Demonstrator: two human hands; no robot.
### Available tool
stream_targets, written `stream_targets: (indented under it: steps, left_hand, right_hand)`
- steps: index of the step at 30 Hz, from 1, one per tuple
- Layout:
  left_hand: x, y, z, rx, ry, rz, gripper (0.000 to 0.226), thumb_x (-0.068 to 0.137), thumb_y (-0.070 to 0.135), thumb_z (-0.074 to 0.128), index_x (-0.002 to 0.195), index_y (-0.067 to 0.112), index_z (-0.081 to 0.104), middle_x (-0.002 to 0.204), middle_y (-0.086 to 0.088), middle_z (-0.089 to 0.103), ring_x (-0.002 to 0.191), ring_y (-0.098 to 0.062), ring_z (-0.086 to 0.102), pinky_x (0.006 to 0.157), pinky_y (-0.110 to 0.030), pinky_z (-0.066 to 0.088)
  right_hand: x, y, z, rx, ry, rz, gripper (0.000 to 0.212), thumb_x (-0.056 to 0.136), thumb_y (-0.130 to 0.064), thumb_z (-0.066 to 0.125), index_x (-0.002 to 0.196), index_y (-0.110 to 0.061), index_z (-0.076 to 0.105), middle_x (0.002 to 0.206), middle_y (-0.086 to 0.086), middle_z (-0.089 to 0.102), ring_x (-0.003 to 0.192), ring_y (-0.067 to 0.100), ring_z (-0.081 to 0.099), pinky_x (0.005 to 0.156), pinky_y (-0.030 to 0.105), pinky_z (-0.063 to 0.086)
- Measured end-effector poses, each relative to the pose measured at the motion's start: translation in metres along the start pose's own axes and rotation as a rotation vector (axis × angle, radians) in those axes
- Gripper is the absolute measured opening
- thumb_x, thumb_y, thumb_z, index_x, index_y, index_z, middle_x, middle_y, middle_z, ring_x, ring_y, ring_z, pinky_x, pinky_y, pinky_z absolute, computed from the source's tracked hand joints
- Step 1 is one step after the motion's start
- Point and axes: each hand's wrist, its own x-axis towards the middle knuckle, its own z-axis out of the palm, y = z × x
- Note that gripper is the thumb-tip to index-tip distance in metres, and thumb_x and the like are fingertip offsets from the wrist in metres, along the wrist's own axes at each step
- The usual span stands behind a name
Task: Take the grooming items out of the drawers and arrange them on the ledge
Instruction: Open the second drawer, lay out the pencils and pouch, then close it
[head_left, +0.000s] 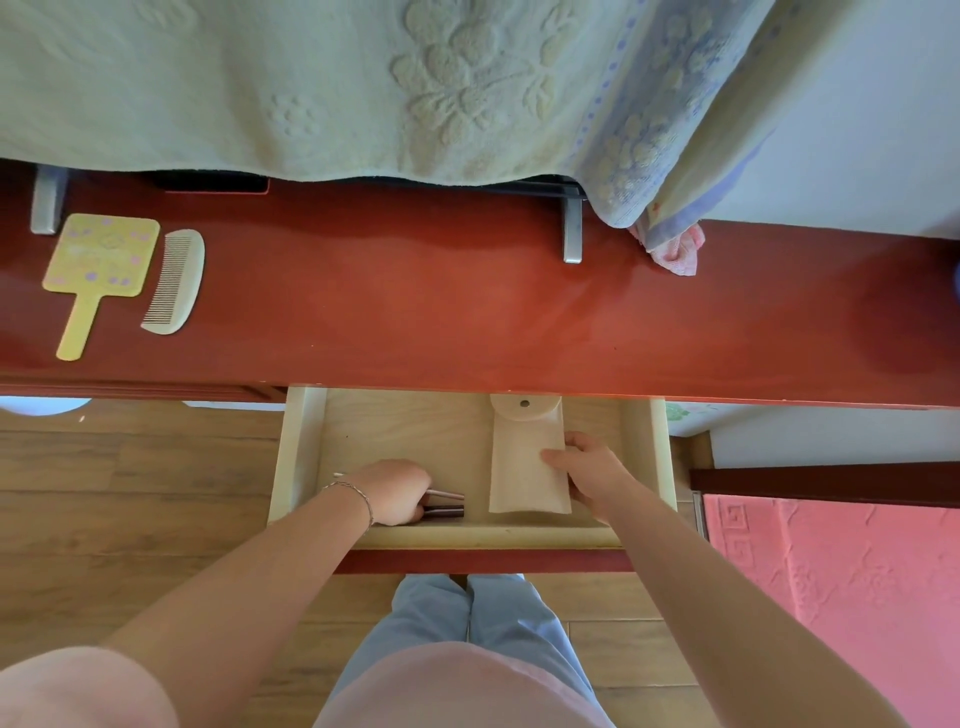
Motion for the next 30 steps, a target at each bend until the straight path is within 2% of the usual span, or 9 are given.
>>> stream_targets:
  steps: [7,11,14,18,21,23,25,27,30]
  left_hand:
    - [-0.01,-0.001,-0.006,-0.179,0.146,0.032,0.013,0.092,0.027,0.048,0.088,0.015,0.049,0.072,0.004,0.046,0.059,-0.011,0.04,0.05,-0.021,0.03]
    - [-0.018,0.006,-0.02,-0.386,0.218,0.05,0.009,0.092,0.028,0.051,0.087,0.02,0.052,0.076,0.005,0.054,0.055,-0.008,0.043,0.049,-0.019,0.032]
    - [-0.025,0.015,-0.032,-0.569,0.248,0.054,0.009,0.091,0.029,0.053,0.087,0.022,0.053,0.075,0.004,0.055,0.054,-0.01,0.046,0.05,-0.021,0.036]
    - [-0.035,0.032,-0.047,-0.768,0.259,0.1,0.02,0.089,0.032,0.054,0.098,0.015,0.058,0.083,0.003,0.058,0.067,-0.01,0.05,0.061,-0.022,0.039]
    - [-0.045,0.044,-0.057,-0.996,0.269,0.153,0.021,0.088,0.03,0.056,0.1,0.013,0.058,0.083,0.002,0.058,0.073,-0.014,0.05,0.07,-0.028,0.039]
    - [-0.051,0.05,-0.063,-1.164,0.299,0.223,0.011,0.089,0.024,0.055,0.093,0.014,0.056,0.077,0.001,0.052,0.071,-0.016,0.044,0.069,-0.028,0.037]
    - [-0.054,0.054,-0.069,-1.323,0.347,0.278,0.002,0.09,0.017,0.054,0.09,0.015,0.054,0.074,0.003,0.049,0.067,-0.013,0.043,0.064,-0.024,0.037]
    - [-0.056,0.056,-0.074,-1.429,0.405,0.289,0.002,0.091,0.014,0.054,0.092,0.014,0.054,0.071,0.003,0.049,0.063,-0.01,0.043,0.061,-0.023,0.036]
    - [-0.061,0.058,-0.083,-1.568,0.459,0.304,0.002,0.09,0.013,0.054,0.092,0.012,0.054,0.07,0.0,0.048,0.059,-0.012,0.042,0.06,-0.028,0.036]
  right_hand:
    - [0.001,-0.001,0.007,-0.311,0.119,-0.04,0.03,0.083,-0.019,0.059,0.112,-0.013,0.055,0.098,0.005,0.065,0.092,0.027,0.064,0.083,0.047,0.054]
    - [-0.003,-0.002,0.008,-0.402,0.151,-0.036,0.034,0.086,-0.02,0.055,0.119,-0.012,0.053,0.099,0.005,0.063,0.089,0.024,0.06,0.075,0.036,0.053]
    - [-0.009,-0.003,0.01,-0.497,0.17,-0.074,0.044,0.088,-0.02,0.054,0.13,-0.011,0.044,0.108,0.008,0.06,0.087,0.022,0.054,0.069,0.03,0.045]
    - [-0.024,-0.005,0.011,-0.561,0.197,-0.133,0.05,0.088,-0.023,0.052,0.136,-0.013,0.039,0.13,0.01,0.049,0.09,0.021,0.049,0.072,0.032,0.047]
    - [-0.046,-0.014,0.014,-0.425,0.125,-0.215,0.031,0.089,-0.021,0.051,0.12,-0.022,0.055,0.123,0.006,0.055,0.09,0.018,0.054,0.078,0.032,0.048]
    - [-0.067,-0.023,0.018,-0.184,-0.086,-0.229,0.018,0.091,-0.013,0.049,0.103,-0.019,0.062,0.106,0.01,0.065,0.086,0.018,0.062,0.079,0.031,0.051]
    - [-0.089,-0.034,0.025,-0.01,-0.266,-0.258,0.016,0.092,-0.011,0.05,0.103,-0.012,0.062,0.093,0.012,0.069,0.084,0.019,0.066,0.076,0.03,0.054]
    - [-0.102,-0.044,0.034,0.032,-0.259,-0.313,0.012,0.091,-0.014,0.056,0.101,-0.011,0.062,0.086,0.01,0.07,0.079,0.019,0.068,0.073,0.03,0.056]
    - [-0.11,-0.062,0.049,-0.021,-0.099,-0.405,0.01,0.087,-0.018,0.063,0.094,-0.011,0.062,0.076,0.004,0.072,0.069,0.015,0.068,0.073,0.03,0.058]
